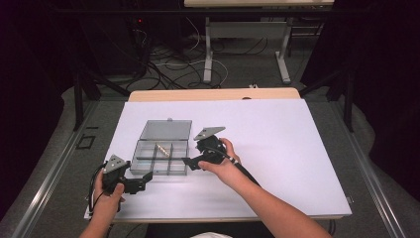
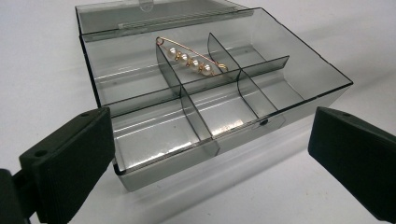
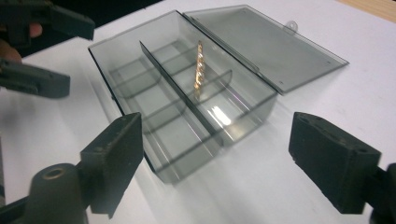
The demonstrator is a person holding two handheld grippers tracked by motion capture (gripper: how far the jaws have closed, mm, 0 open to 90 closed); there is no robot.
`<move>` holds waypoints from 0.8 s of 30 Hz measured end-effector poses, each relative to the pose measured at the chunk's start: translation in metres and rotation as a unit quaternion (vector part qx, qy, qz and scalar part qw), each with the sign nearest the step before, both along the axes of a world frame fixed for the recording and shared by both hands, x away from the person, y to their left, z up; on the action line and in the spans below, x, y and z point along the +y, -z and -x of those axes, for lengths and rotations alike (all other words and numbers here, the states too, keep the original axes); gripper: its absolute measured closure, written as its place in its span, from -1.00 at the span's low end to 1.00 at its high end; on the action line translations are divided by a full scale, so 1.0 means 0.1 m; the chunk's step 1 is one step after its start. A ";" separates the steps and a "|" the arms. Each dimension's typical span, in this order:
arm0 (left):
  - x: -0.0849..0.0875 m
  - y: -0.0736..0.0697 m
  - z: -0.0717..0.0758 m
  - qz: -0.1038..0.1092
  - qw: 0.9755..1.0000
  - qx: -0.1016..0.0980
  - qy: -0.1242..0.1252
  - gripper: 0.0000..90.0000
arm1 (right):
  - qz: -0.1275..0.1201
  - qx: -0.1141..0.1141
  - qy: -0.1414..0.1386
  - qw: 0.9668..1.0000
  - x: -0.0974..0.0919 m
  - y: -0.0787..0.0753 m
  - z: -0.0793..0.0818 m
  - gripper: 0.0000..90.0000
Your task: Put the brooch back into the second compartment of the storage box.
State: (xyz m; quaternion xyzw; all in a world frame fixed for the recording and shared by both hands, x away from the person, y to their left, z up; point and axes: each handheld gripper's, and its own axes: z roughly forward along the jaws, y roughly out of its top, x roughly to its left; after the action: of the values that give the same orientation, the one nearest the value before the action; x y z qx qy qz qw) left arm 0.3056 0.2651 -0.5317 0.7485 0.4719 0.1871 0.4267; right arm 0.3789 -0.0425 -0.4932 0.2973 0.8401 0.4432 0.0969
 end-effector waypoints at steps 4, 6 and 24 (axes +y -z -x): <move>0.00 0.00 0.00 0.000 1.000 0.000 0.000 -0.99 | -0.011 -0.004 0.017 1.000 -0.16 0.00 0.02 -0.64; 0.00 0.00 0.00 0.002 1.000 0.001 -0.001 -0.99 | -0.015 -0.003 0.024 1.000 -0.23 0.01 0.03 -0.66; -0.01 0.00 0.00 -0.001 1.000 0.006 0.001 -0.99 | 0.008 -0.024 0.081 0.996 -1.04 0.12 0.31 -1.00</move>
State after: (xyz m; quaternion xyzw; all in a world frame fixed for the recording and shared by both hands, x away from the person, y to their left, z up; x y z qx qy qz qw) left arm 0.3052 0.2640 -0.5313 0.7509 0.4735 0.1825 0.4228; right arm 0.3482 -0.1468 -0.5049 0.3533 0.8140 0.4342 0.1551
